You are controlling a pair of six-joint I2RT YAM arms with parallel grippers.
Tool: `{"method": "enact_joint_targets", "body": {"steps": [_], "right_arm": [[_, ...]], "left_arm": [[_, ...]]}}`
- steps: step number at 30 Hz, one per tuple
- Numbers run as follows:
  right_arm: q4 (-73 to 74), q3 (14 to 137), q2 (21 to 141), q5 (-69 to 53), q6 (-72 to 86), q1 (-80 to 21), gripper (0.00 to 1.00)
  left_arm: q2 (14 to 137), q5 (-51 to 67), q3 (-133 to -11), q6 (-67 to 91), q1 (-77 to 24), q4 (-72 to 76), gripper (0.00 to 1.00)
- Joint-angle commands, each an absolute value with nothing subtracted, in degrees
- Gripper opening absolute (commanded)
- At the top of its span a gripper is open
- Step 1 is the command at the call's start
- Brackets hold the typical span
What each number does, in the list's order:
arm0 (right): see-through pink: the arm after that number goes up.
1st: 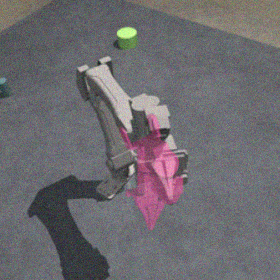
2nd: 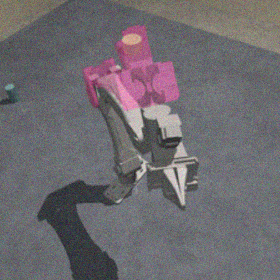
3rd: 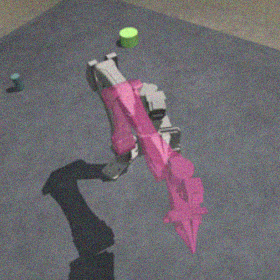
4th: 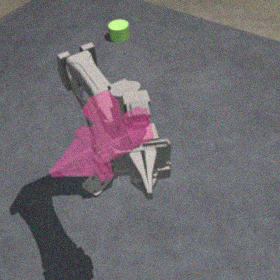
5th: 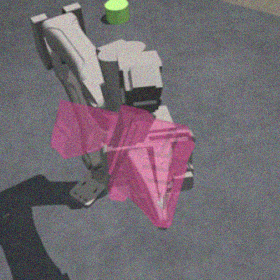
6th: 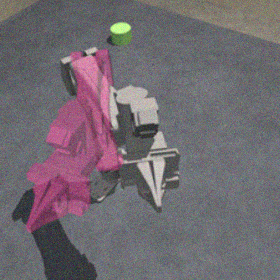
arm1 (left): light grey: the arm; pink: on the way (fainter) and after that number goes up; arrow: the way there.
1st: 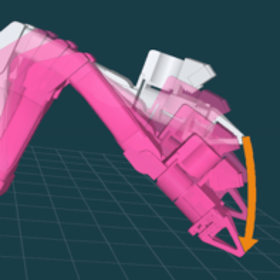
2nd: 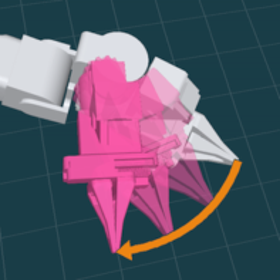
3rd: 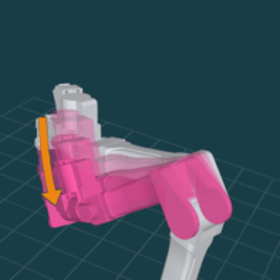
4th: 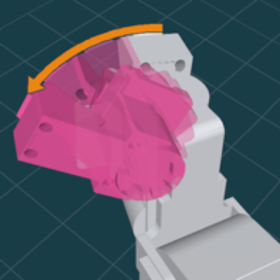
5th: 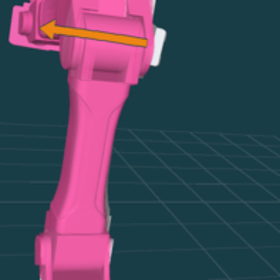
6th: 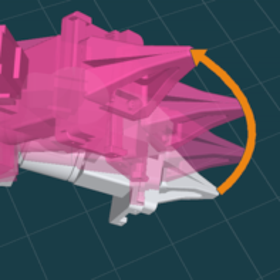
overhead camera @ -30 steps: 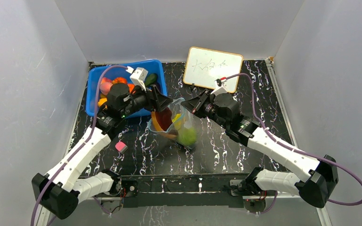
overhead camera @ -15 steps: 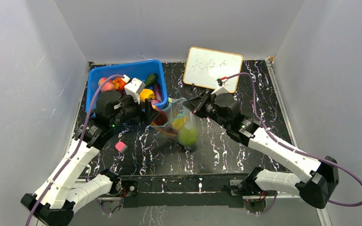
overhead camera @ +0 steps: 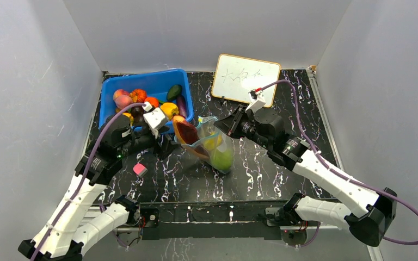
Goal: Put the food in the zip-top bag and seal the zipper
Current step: Place the fake food in the zipper food storage bag.
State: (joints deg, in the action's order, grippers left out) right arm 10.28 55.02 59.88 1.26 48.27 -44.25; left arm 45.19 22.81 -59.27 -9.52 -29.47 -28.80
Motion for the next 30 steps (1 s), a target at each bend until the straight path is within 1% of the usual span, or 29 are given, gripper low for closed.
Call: {"method": "enact_joint_targets", "body": {"steps": [1, 11, 15, 18, 20, 25, 28, 30], "right_arm": [[7.9, 58.09, 57.29, -1.18, 46.6, -44.07, 0.0], [7.36, 57.47, 56.92, -2.73, 46.17, -44.07, 0.0], [6.86, 56.83, 56.39, -2.82, 46.06, -44.04, 0.0], [6.86, 56.84, 56.03, -2.75, 46.04, -44.03, 0.0], [6.78, 56.91, 55.97, -2.51, 46.04, -44.08, 0.0], [6.3, 56.61, 56.81, -3.66, 46.28, -44.04, 0.0], [5.54, 55.83, 56.82, -3.98, 47.18, -44.04, 0.0], [4.7, 55.37, 56.85, -3.98, 47.8, -44.05, 0.0]], "left_arm": [[43.88, 27.7, -56.12, -14.53, -29.7, -27.55, 0.69], [44.49, 22.28, -51.36, -17.2, -29.67, -21.1, 0.68], [42.56, 28.67, -46.56, -19.86, -29.66, -18.07, 0.69], [43.11, 36.18, -45.3, -20.7, -29.69, -18.19, 0.67], [43.91, 38.77, -44.88, -20.85, -29.66, -17.96, 0.61], [45.66, 41.93, -46.16, -20.57, -29.66, -17.41, 0.39], [45.97, 44.36, -47.54, -18.35, -29.67, -16.29, 0.14], [45.88, 45.53, -48.0, -15.52, -29.71, -14.21, 0.05]]}}
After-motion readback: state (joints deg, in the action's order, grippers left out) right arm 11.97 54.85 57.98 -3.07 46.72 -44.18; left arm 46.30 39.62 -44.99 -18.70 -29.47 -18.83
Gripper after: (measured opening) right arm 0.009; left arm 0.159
